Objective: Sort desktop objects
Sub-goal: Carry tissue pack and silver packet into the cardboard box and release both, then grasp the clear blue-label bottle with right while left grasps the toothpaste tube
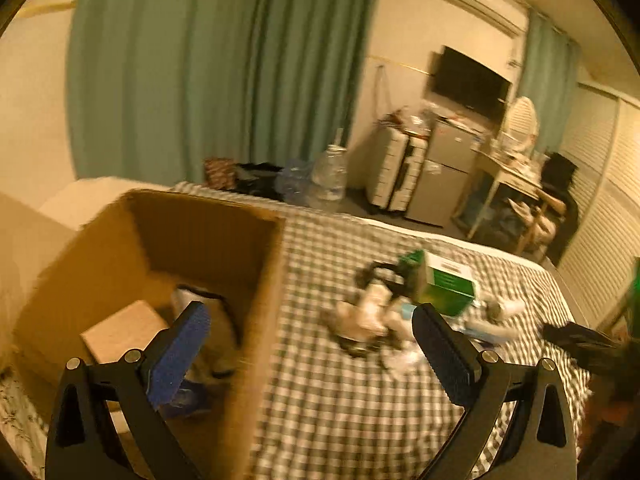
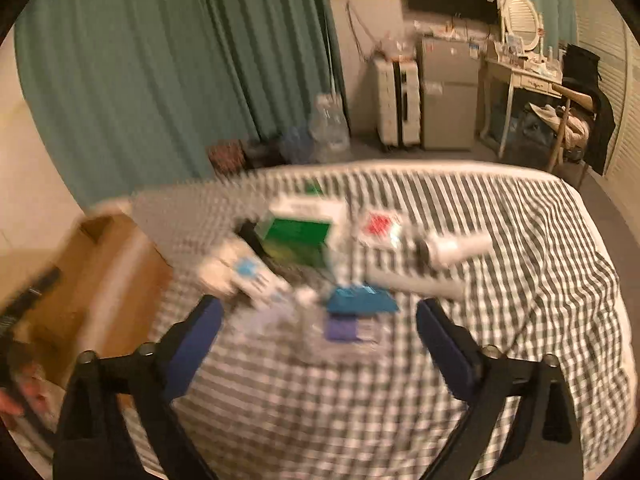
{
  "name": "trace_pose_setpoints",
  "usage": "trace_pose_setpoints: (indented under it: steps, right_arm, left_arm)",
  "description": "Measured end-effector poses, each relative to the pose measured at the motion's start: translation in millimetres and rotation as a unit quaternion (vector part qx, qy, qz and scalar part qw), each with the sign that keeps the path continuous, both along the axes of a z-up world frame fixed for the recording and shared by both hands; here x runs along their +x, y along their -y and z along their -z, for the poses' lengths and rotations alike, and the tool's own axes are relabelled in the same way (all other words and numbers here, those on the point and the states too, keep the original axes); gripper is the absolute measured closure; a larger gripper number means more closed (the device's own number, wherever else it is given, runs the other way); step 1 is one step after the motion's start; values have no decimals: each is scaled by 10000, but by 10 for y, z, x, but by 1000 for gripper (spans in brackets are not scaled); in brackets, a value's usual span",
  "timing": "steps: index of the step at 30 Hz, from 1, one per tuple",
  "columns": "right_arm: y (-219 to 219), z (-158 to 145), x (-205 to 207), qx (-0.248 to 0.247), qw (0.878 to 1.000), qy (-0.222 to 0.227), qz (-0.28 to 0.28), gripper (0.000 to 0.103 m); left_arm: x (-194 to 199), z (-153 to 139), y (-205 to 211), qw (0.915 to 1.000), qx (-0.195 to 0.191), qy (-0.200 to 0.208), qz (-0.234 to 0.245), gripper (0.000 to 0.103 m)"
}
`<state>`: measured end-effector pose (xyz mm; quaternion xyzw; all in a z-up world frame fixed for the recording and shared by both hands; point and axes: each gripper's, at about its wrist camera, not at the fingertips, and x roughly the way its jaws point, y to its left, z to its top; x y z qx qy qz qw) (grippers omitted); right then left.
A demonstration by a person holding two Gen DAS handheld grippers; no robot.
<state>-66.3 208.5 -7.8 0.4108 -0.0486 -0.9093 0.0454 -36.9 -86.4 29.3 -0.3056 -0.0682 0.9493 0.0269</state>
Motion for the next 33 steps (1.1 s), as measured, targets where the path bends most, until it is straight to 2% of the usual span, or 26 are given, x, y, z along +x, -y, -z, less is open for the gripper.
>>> trace_pose_setpoints:
  steps: [6, 12, 17, 19, 23, 24, 25, 28, 30, 32, 33]
  right_arm:
    - [94, 563, -260, 54, 9982, 576, -142, 2]
    - [192, 788, -370, 85, 9961, 870, -146, 2]
    - [265, 884, -446, 647, 9945, 810, -125, 2]
    - [245, 938, -488, 683, 9934, 914, -110, 2]
    - [112, 1077, -566, 307, 9924, 1191, -47, 2]
    - [87, 1079, -571, 199, 9926, 1196, -44, 6]
    - [47, 1064, -572, -31, 9931, 1166, -65, 15]
    - [-77, 976, -598, -527, 9883, 1428, 39, 15]
    - [-234, 799, -519, -1379, 9829, 1220, 10, 15]
    - [-319, 645, -448, -1551, 9831, 967, -8, 15]
    - [-355, 576, -407, -1473, 9857, 817, 30, 15]
  left_arm:
    - [-119, 379, -523, 9990, -41, 284, 355, 0]
    - [-354, 865, -783, 9955, -532, 687, 373, 0]
    - [-496, 1171, -848, 9919, -766, 908, 460, 0]
    - [-536, 1270, -864, 9907, -807, 968, 509, 0]
    - [-577, 1383, -927, 9884, -885, 1048, 646, 0]
    - [-581, 1400, -953, 9879, -909, 1042, 699, 0]
    - [-587, 1409, -984, 9873, -937, 1032, 761, 0]
    - [-600, 1442, -1096, 9847, -1097, 1027, 885, 0]
    - [-624, 1462, -1156, 9829, -1145, 1057, 979, 0]
    - [-644, 1485, -1231, 9818, -1170, 1091, 1028, 0]
    - [-681, 1502, -1258, 9811, -1182, 1115, 1051, 0]
